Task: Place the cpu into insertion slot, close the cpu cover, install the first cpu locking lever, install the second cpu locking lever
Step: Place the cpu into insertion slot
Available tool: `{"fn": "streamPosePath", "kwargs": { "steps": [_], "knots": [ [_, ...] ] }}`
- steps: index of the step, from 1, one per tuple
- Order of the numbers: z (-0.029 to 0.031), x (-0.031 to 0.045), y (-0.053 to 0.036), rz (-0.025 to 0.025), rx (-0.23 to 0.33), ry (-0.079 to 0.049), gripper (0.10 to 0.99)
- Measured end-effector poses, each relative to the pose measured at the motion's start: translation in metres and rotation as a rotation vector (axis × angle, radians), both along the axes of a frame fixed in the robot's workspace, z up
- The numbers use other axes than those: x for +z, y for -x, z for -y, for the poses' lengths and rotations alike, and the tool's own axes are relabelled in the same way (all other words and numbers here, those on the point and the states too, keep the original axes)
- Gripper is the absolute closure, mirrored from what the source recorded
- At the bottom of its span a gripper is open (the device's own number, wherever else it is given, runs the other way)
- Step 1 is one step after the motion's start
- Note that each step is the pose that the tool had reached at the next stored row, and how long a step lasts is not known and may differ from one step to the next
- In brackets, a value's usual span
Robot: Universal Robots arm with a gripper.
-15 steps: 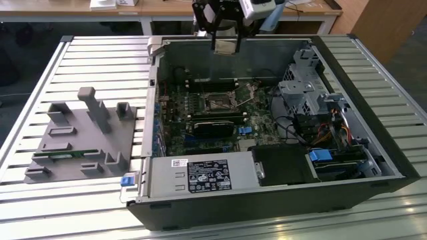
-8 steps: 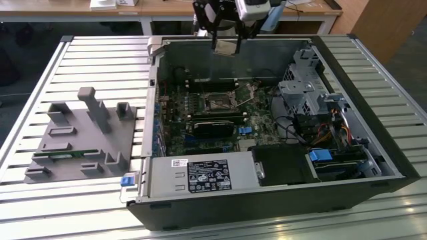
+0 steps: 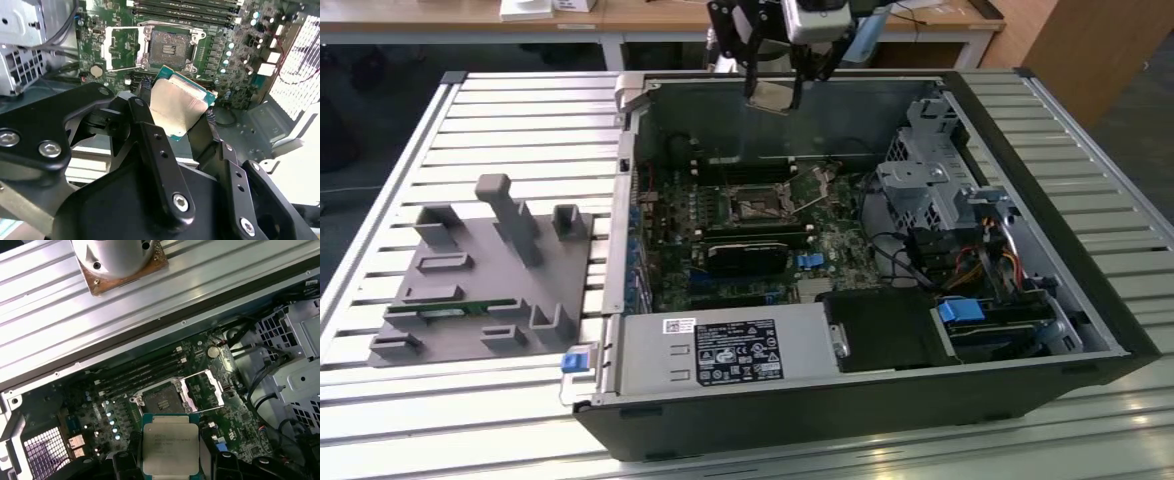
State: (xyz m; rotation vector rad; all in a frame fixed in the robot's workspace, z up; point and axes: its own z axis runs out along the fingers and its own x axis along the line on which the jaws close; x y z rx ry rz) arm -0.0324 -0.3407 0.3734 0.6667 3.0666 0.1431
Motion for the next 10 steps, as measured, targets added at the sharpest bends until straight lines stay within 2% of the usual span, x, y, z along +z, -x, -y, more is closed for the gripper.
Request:
{"fn": "streamPosePath", "kwargs": {
  "steps": [10],
  "knots": [
    [0.0000,-0.0008,0.0000,0.0000,-0.119,0.001,0.545]
  ]
}}
